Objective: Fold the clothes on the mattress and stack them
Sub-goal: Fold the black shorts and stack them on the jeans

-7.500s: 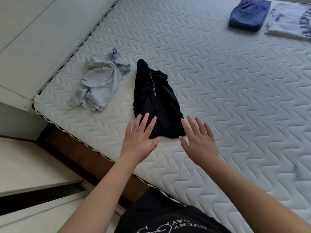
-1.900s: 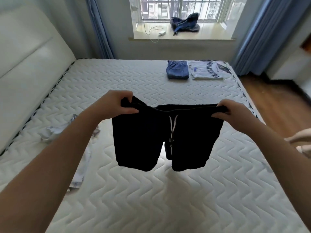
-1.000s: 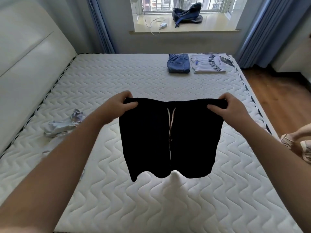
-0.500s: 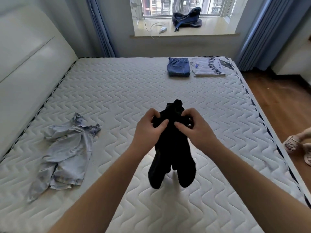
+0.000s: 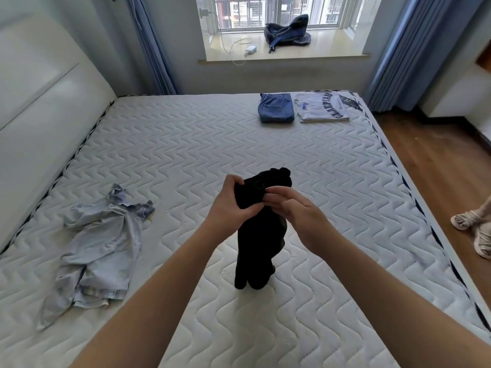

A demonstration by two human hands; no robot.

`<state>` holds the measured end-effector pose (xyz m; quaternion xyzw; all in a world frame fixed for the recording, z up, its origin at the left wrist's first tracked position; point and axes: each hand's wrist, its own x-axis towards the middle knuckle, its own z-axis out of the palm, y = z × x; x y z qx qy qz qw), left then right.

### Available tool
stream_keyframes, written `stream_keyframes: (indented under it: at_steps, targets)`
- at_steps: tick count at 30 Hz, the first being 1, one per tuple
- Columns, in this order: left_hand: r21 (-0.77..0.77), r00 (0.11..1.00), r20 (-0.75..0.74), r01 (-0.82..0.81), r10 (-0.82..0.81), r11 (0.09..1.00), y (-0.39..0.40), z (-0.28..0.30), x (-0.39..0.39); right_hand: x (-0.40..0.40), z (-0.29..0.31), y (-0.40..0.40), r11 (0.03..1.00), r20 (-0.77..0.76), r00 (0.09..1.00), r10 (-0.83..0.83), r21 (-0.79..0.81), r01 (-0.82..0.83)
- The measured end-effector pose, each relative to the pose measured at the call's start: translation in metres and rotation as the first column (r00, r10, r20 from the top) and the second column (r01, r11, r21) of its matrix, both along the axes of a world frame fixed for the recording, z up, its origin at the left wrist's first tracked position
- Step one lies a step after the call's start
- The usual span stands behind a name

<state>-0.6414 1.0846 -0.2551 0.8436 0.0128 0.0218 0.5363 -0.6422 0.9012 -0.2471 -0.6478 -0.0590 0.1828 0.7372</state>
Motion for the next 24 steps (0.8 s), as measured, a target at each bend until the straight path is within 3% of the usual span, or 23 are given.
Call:
stream_keyframes:
  at_steps: [2, 5, 7, 11, 15, 19, 24]
  targets:
    - [0.058, 1.000, 0.008, 0.014, -0.015, 0.998, 0.002, 0.001, 0.003, 0.003, -0.006, -0.009, 0.998, 0.028, 0.999, -0.029, -0.050, 0.031]
    - [0.107, 0.999, -0.008, 0.040, -0.039, 0.993, 0.007, 0.007, 0.004, 0.010, -0.028, -0.025, 0.930, 0.160, 0.960, -0.229, -0.254, 0.264]
    - [0.071, 0.997, -0.014, 0.071, -0.071, 0.995, 0.010, 0.012, 0.005, 0.013, -0.044, -0.036, 0.913, 0.141, 0.974, -0.175, -0.347, 0.215]
    - [-0.089, 0.971, -0.042, 0.231, -0.235, 0.969, 0.017, 0.021, 0.003, 0.024, -0.060, -0.045, 0.965, 0.018, 1.000, 0.017, -0.263, -0.012]
    - [-0.117, 0.955, -0.061, 0.282, -0.290, 0.952, 0.031, 0.028, 0.001, 0.030, -0.053, -0.041, 0.981, 0.040, 0.996, -0.079, -0.173, 0.085]
    - [0.147, 0.941, -0.089, 0.336, -0.326, 0.930, 0.050, 0.035, 0.001, 0.028, -0.041, -0.033, 0.947, 0.185, 0.977, -0.104, -0.281, 0.154]
    - [0.477, 0.862, -0.275, 0.506, -0.425, 0.719, 0.056, 0.041, 0.009, 0.024, -0.023, -0.021, 0.913, 0.280, 0.958, -0.063, -0.371, 0.168]
